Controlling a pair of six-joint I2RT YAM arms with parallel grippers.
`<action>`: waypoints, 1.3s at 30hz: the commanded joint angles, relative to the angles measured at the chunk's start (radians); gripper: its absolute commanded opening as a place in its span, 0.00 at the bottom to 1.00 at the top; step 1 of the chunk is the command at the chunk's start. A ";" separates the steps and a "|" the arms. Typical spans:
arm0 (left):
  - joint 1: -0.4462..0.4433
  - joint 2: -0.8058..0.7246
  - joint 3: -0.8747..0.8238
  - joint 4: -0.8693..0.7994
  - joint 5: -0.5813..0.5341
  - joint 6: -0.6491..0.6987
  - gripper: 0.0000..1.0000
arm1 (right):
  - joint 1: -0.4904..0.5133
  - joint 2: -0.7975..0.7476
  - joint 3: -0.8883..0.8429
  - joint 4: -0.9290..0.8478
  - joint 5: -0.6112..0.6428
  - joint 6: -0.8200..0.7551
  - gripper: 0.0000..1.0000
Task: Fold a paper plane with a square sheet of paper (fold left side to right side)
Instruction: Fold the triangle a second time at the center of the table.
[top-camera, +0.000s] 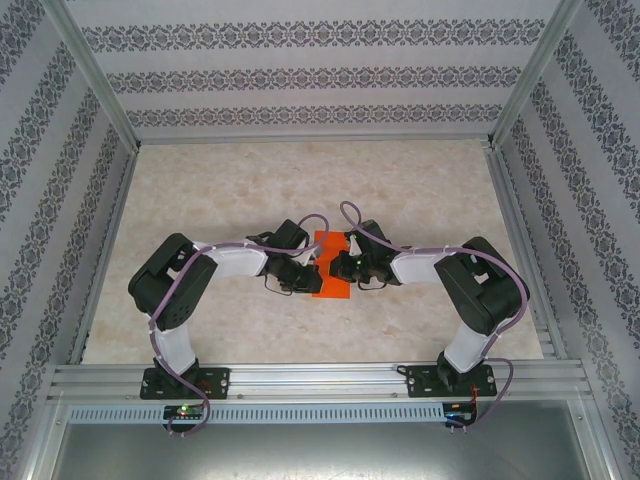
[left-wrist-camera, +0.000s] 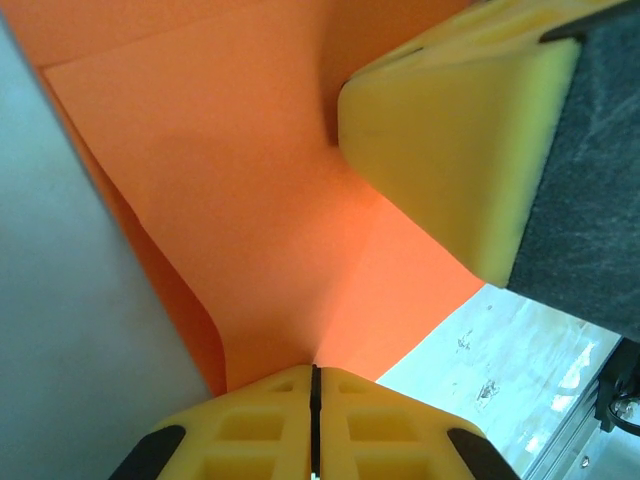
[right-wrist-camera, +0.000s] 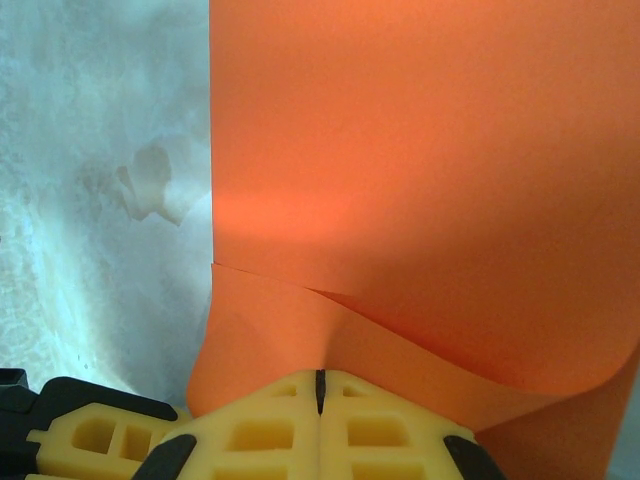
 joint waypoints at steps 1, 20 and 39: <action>-0.007 -0.011 -0.058 -0.035 -0.016 -0.027 0.11 | -0.009 0.025 -0.013 -0.108 0.033 -0.023 0.03; -0.024 -0.162 -0.230 0.135 0.078 -0.161 0.11 | -0.011 0.051 0.012 -0.122 0.027 -0.029 0.03; 0.023 -0.070 -0.110 0.125 0.105 -0.112 0.12 | -0.008 0.043 0.015 -0.124 0.024 -0.029 0.03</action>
